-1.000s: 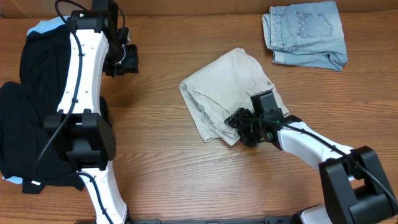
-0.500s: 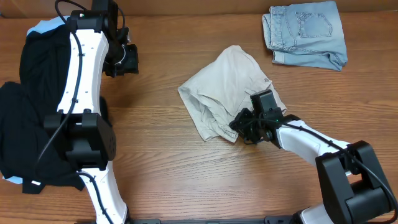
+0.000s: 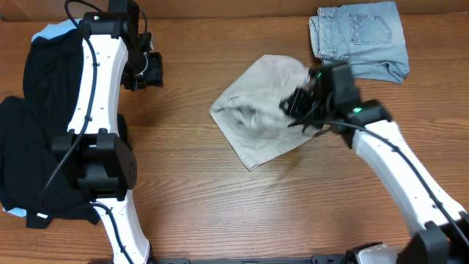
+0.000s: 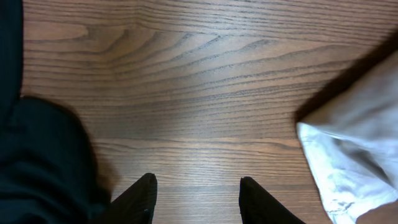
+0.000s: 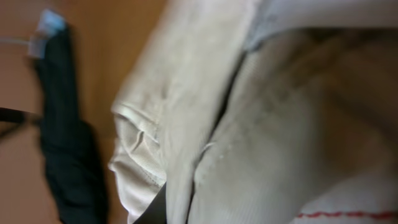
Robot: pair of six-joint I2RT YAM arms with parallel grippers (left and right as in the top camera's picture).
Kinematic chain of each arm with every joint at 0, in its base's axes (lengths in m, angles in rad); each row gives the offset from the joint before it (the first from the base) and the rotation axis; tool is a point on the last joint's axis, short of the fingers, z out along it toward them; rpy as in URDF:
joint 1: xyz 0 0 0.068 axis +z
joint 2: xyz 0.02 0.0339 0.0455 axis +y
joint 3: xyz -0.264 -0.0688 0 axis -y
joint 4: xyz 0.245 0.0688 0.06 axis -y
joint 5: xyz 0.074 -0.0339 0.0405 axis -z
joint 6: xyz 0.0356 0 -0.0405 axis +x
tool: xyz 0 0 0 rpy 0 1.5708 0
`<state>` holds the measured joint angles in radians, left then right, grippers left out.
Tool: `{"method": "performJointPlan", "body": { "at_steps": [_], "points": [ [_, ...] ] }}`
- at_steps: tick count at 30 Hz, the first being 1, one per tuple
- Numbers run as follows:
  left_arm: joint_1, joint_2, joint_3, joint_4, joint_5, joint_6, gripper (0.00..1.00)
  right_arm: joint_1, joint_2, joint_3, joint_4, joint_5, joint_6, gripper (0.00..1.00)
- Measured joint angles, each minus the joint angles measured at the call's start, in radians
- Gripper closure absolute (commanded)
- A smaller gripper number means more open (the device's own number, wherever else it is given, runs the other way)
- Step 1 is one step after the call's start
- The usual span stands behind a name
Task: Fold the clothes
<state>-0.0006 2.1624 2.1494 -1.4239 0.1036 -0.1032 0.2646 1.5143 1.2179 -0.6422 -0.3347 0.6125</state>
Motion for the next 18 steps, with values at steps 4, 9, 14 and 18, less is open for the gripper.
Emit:
{"method": "performJointPlan", "body": {
  "at_steps": [4, 9, 14, 18],
  "points": [
    [0.000, 0.000, 0.000, 0.000, 0.000, 0.000, 0.54, -0.039, -0.012, 0.143, -0.013, 0.001, -0.040, 0.96],
    [0.000, 0.000, 0.000, 0.000, 0.000, 0.000, 0.53, -0.085, -0.019, 0.192, -0.041, 0.004, -0.061, 0.96],
    [0.000, 0.000, 0.000, 0.006, 0.000, 0.000, 0.53, -0.093, -0.006, 0.192, -0.159, 0.013, -0.068, 0.96],
    [0.000, 0.000, 0.000, 0.010, 0.000, 0.000, 0.54, -0.086, 0.014, 0.188, -0.269, 0.013, -0.066, 0.95]
  ]
}}
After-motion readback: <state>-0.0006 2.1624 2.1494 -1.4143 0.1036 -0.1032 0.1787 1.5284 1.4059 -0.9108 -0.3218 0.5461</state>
